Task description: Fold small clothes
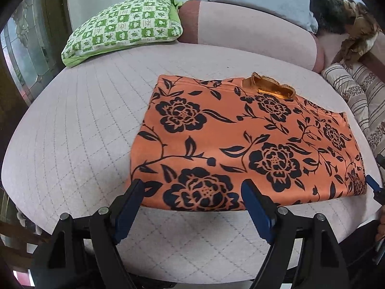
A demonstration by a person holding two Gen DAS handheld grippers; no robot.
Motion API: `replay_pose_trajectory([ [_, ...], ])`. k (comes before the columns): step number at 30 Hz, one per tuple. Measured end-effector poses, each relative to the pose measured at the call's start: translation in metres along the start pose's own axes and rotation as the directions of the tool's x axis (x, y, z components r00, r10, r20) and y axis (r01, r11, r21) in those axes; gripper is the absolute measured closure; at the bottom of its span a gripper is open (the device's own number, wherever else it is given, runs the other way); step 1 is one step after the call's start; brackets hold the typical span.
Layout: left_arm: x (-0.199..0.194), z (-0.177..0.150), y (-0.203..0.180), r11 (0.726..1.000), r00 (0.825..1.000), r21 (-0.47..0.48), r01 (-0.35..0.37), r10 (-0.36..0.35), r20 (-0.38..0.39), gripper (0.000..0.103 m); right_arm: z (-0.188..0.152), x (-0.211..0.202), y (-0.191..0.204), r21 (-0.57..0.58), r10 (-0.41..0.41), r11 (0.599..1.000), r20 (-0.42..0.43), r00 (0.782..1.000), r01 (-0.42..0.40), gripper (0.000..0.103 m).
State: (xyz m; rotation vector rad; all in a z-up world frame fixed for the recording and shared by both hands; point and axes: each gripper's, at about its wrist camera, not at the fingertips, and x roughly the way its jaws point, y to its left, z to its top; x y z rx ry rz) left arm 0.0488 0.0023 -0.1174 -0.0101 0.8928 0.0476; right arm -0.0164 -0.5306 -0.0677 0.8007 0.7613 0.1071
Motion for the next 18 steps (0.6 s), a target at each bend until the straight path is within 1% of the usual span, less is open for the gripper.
replay_pose_trajectory([
  [13,-0.005,0.001,-0.001,1.000,1.000,0.002,0.014,-0.014,0.020,0.020,-0.005,-0.003,0.006,-0.030,-0.031,0.999,0.010,0.999,0.031,0.012],
  [14,-0.005,0.001,0.001,1.000,1.000,-0.002,0.013,-0.013,0.022,0.020,-0.005,-0.006,0.005,-0.014,-0.028,1.000,0.006,1.000,0.028,0.012],
  [16,-0.004,0.002,0.001,1.000,1.000,-0.003,0.010,-0.010,0.024,0.020,-0.013,-0.014,-0.001,0.089,0.024,0.996,-0.011,1.000,-0.023,0.012],
  [17,-0.002,0.003,0.001,1.000,1.000,0.002,0.009,-0.009,0.025,0.020,-0.020,-0.016,-0.003,0.134,0.046,0.990,-0.034,0.998,-0.041,0.012],
  [18,0.000,0.004,-0.001,1.000,1.000,0.005,0.008,-0.008,0.023,0.020,-0.024,-0.017,-0.004,0.150,0.046,0.988,-0.049,0.998,-0.038,0.012],
])
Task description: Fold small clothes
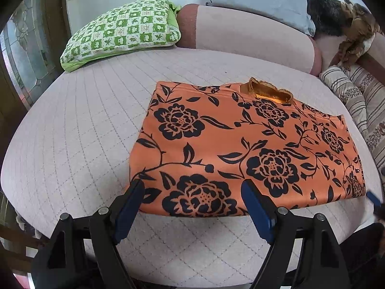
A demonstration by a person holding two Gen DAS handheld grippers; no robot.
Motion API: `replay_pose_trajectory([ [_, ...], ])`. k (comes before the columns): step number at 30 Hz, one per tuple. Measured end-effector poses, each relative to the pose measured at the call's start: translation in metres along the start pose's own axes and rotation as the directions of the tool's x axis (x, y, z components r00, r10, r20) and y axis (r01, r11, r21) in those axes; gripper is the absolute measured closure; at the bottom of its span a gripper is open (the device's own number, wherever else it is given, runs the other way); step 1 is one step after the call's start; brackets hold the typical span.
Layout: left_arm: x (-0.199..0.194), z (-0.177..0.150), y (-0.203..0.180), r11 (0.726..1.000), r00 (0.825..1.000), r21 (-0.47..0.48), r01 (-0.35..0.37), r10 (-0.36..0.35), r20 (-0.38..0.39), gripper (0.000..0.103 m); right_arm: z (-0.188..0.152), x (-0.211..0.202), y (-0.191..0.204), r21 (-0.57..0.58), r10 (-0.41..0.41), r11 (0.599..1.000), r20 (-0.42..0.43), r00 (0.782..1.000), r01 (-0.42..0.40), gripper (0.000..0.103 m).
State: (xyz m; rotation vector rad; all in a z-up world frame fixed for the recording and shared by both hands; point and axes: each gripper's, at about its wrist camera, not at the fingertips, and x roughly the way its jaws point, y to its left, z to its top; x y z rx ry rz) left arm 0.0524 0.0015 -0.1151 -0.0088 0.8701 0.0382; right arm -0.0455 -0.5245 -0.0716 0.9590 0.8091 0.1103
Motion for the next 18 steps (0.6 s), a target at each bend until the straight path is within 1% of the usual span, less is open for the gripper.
replay_pose_trajectory([
  [1,0.003,0.001,-0.002,1.000,1.000,0.002,0.000,0.000,-0.004,0.020,-0.006,0.001,-0.003,0.026,-0.020,0.999,-0.023,1.000,0.020,0.012],
  [3,0.010,0.004,-0.008,1.000,1.000,0.008,0.008,-0.008,-0.006,0.020,-0.013,0.007,-0.012,0.083,-0.020,0.996,-0.068,0.997,0.026,0.012],
  [4,0.014,0.006,-0.012,1.000,1.000,0.016,0.007,-0.007,-0.007,0.020,-0.012,0.010,-0.015,0.102,-0.024,0.994,-0.075,0.997,0.031,0.012],
  [5,0.018,0.007,-0.017,1.000,1.000,0.026,0.008,-0.007,-0.011,0.020,-0.011,0.011,-0.018,0.118,-0.027,0.992,-0.071,0.997,0.035,0.012],
  [9,0.026,0.012,-0.029,0.999,1.000,0.037,0.023,-0.022,-0.010,0.020,-0.001,0.021,-0.031,0.242,0.041,0.970,-0.051,0.998,-0.027,0.012],
  [12,0.031,0.017,-0.035,0.999,0.999,0.035,0.032,-0.031,-0.011,0.020,0.004,0.027,-0.033,0.287,0.062,0.957,-0.031,0.998,-0.051,0.012],
  [16,0.036,0.022,-0.040,0.999,0.999,0.028,0.031,-0.031,-0.008,0.020,0.003,0.031,-0.040,0.392,0.084,0.916,0.014,0.996,-0.083,0.012],
  [18,0.037,0.024,-0.044,0.999,1.000,0.032,0.029,-0.028,-0.013,0.020,0.003,0.031,-0.039,0.408,0.098,0.907,0.031,0.995,-0.102,0.011],
])
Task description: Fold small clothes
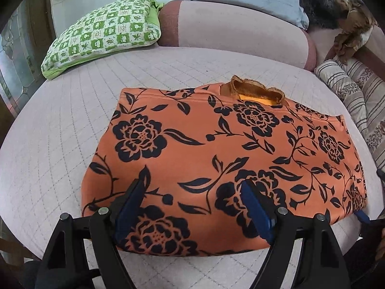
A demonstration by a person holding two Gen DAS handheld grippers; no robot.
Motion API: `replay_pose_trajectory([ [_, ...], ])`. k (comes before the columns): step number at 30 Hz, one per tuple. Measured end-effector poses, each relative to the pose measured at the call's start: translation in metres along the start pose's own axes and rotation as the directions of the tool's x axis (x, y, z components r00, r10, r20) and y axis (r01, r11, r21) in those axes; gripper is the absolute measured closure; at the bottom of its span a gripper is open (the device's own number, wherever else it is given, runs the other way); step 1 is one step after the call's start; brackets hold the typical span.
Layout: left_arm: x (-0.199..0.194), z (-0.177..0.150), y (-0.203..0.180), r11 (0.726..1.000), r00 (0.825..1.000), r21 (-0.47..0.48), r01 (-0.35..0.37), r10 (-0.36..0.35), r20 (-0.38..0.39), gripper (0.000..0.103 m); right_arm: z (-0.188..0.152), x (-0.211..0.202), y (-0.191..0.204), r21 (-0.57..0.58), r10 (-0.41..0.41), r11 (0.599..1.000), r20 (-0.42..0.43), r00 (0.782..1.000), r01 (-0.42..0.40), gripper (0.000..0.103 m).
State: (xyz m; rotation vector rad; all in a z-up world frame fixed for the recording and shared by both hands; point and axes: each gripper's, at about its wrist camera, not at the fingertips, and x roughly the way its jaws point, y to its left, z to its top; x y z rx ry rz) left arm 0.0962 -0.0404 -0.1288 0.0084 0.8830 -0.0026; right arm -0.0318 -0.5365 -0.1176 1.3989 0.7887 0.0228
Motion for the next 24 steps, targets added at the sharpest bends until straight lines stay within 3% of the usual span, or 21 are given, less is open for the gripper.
replay_pose_trajectory([
  [12,0.012,0.003,-0.006,1.000,0.999,-0.009,0.019,-0.020,-0.026,0.020,0.004,0.004,0.016,-0.109,-0.068,0.991,0.070,0.995,0.075,0.011],
  [17,0.017,0.002,-0.009,1.000,0.999,0.010,0.012,-0.011,-0.044,0.020,0.008,0.002,0.017,-0.100,-0.050,0.993,0.076,0.996,0.057,0.011],
  [21,0.013,0.007,-0.010,1.000,0.999,0.011,0.013,-0.012,-0.032,0.020,0.007,-0.005,0.039,-0.202,-0.017,0.979,0.117,0.993,0.041,0.011],
  [24,0.017,0.009,-0.013,1.000,0.999,0.016,0.009,-0.008,-0.041,0.020,0.010,0.010,0.030,-0.207,-0.123,0.968,0.093,0.988,0.140,0.011],
])
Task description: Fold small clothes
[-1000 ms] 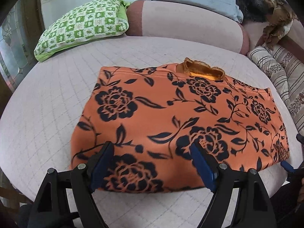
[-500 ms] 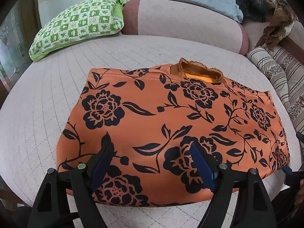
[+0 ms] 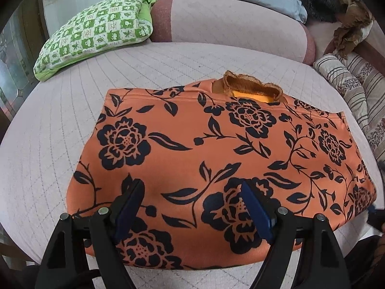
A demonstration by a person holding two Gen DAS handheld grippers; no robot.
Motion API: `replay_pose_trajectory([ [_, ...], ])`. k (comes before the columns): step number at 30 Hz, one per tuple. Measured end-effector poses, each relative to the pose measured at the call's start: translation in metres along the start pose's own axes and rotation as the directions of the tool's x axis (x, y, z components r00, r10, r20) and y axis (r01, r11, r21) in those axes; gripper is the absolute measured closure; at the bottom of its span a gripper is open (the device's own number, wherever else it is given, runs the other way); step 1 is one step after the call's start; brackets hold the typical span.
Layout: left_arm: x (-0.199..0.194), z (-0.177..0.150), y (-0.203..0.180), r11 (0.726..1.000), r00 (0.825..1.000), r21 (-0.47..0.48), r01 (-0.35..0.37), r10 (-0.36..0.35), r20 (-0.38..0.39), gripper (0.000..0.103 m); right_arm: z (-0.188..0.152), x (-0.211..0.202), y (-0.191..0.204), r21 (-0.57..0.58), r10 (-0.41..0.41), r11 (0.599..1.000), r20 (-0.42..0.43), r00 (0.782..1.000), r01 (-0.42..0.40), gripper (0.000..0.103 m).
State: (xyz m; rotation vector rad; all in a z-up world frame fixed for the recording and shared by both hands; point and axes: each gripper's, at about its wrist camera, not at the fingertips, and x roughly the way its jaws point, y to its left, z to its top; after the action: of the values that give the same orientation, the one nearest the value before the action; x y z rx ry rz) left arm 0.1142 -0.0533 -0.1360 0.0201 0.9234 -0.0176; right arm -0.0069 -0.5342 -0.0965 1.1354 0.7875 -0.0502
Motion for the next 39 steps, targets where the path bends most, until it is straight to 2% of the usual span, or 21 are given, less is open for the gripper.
replay_pose_trajectory([
  [3,0.006,-0.002,-0.005,1.000,1.000,0.024,-0.012,0.013,-0.024,0.020,-0.001,0.001,-0.004,-0.009,0.020,1.000,0.011,1.000,-0.020,0.011],
  [5,0.001,-0.002,-0.006,0.999,1.000,0.022,-0.024,0.024,-0.012,0.020,0.000,0.001,-0.002,-0.016,0.022,1.000,0.009,1.000,-0.022,0.011],
  [7,-0.012,0.000,-0.007,1.000,0.999,-0.002,0.002,-0.002,0.041,0.020,0.000,0.000,-0.003,-0.010,0.035,0.999,0.013,0.999,-0.035,0.011],
  [9,-0.014,0.001,-0.013,1.000,0.998,0.021,-0.004,0.002,0.067,0.019,0.002,0.000,-0.004,-0.014,0.044,0.999,0.023,0.999,-0.044,0.011],
  [10,-0.010,0.000,-0.017,0.999,0.998,0.039,-0.011,0.008,0.060,0.017,0.002,0.000,-0.003,-0.026,0.037,0.999,0.023,0.999,-0.037,0.011],
  [12,0.017,-0.006,-0.025,0.997,0.999,0.076,-0.028,0.031,-0.029,0.017,0.002,0.001,-0.004,-0.038,0.024,0.999,0.020,1.000,-0.023,0.012],
  [13,0.025,-0.010,-0.027,0.995,0.998,0.087,-0.042,0.046,-0.043,0.014,0.003,0.001,-0.003,-0.049,0.019,0.999,0.021,1.000,-0.018,0.012],
  [14,0.022,-0.013,-0.030,0.993,0.998,0.103,-0.064,0.064,0.002,0.013,0.003,0.002,0.001,-0.063,0.009,0.998,0.022,1.000,-0.008,0.014],
  [17,0.018,-0.012,-0.029,0.994,0.998,0.091,-0.063,0.065,-0.017,0.013,0.002,-0.007,0.015,-0.131,-0.001,0.991,0.053,0.999,0.008,0.029],
  [18,0.014,-0.010,-0.028,0.995,0.998,0.080,-0.055,0.057,-0.019,0.013,0.002,-0.013,0.023,-0.167,0.002,0.986,0.078,0.997,0.011,0.030],
  [20,0.001,-0.005,-0.026,0.997,0.998,0.058,-0.054,0.053,0.027,0.013,0.000,-0.016,0.031,-0.202,-0.009,0.979,0.104,0.995,0.030,0.030],
  [22,-0.004,-0.001,-0.027,0.997,0.997,0.055,-0.057,0.054,0.054,0.013,0.000,-0.008,0.030,-0.204,-0.066,0.975,0.096,0.993,0.084,0.029],
  [23,0.000,0.000,-0.028,0.996,0.997,0.061,-0.058,0.056,0.045,0.013,0.001,0.000,0.023,-0.170,-0.089,0.981,0.057,0.994,0.097,0.024],
  [25,0.025,-0.004,-0.029,0.994,0.996,0.085,-0.072,0.076,-0.044,0.012,0.002,0.008,0.012,-0.125,-0.099,0.987,0.022,0.995,0.101,0.021],
  [29,0.031,-0.008,-0.029,0.993,0.996,0.077,-0.089,0.091,-0.024,0.008,0.004,0.008,0.015,-0.138,-0.082,0.987,0.017,0.996,0.084,0.020],
  [31,0.031,-0.008,-0.028,0.993,0.996,0.080,-0.085,0.088,-0.031,0.008,0.006,0.011,0.013,-0.142,-0.088,0.986,0.006,0.996,0.088,0.028],
  [32,0.031,-0.007,-0.027,0.994,0.996,0.079,-0.078,0.081,-0.035,0.008,0.007,0.013,0.013,-0.143,-0.100,0.985,0.000,0.995,0.099,0.044],
  [33,0.030,-0.007,-0.026,0.994,0.996,0.079,-0.074,0.077,-0.037,0.008,0.007,0.015,0.012,-0.146,-0.123,0.982,-0.007,0.992,0.121,0.068],
  [34,0.031,-0.006,-0.026,0.994,0.996,0.081,-0.072,0.075,-0.038,0.008,0.007,0.018,0.012,-0.147,-0.138,0.980,-0.016,0.990,0.134,0.074],
  [37,0.029,-0.004,-0.022,0.995,0.997,0.082,-0.055,0.059,-0.043,0.008,0.006,0.019,0.016,-0.176,-0.167,0.971,-0.015,0.986,0.162,0.080],
  [39,0.022,0.001,-0.015,0.997,0.998,0.064,-0.030,0.032,-0.044,0.008,0.003,0.015,0.034,-0.246,-0.186,0.952,0.010,0.983,0.183,0.085],
])
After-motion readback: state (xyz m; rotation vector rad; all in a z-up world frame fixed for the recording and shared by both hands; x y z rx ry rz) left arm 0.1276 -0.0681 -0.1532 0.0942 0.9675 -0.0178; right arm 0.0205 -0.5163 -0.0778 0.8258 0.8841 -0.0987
